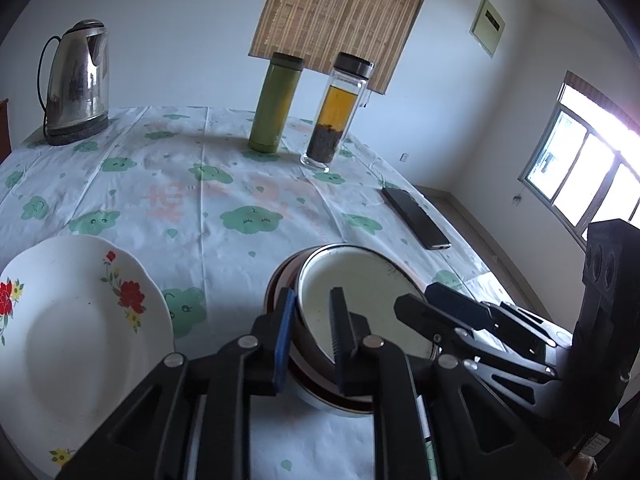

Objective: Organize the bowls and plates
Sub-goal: 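Open both grippers and release the enamel bowl, then close both grippers on the rim of the nested bowl stack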

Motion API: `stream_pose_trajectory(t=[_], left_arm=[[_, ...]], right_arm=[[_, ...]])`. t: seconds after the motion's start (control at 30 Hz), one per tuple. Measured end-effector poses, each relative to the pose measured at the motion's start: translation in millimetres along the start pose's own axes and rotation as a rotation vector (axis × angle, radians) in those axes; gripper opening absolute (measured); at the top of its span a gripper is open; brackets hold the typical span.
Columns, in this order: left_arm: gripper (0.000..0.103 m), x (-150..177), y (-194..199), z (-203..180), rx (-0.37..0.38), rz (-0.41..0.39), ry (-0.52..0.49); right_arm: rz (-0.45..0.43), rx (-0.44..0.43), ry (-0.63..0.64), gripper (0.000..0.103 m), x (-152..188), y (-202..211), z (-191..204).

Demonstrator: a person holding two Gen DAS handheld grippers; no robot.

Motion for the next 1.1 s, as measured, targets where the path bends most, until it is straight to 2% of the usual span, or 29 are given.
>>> stream_pose_trajectory(t=[0.07,0.27,0.37,0.4,0.57,1.1], left_arm=[[0.015,0.0,0.0,0.4,-0.001,0.000,0.000],[0.033,0.1,0.2,-4.5,-0.002,-0.011,-0.018],[0.060,-1.1,3.4,-1.4,-0.028,-0.029,-0.006],[0.063,-2.0,5.5,-1.0,-0.024,-0.039,-0.003],[0.064,-0.5,1.2,0.0,-0.030,-0.024,-0.005],[0.064,11.7,-15.6,-4.0,-0.054,0.021,-0.034]], right_arm=[[-0.006,0.002,-0.001,0.038,-0.1,-0.3,0.1],[-0.049,0.021,-0.023,0.038,-2.7,1.2,-5.9],[-0.053,0.023,-0.029,0.038,-2.4,-0.3,-7.3],[-0.060,0.031,-0.032,0.038,-2.5,-0.1,-8.8],[-0.095,0.036,-0.063,0.038,-2.9,2.9,-16.1],[-0.089,-0.011,-0.097,0.038,8.7,-6.6,-21.4]])
Point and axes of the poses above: each gripper's, at about its wrist camera, not at the fingertips, and y roughly against the way its jaws point, z to its left, x to its underside, the point moved 8 cm from there along -y, roughly the way its jaws point, and after that the axes turned 5 degrees about z, right-handed, at the moved point
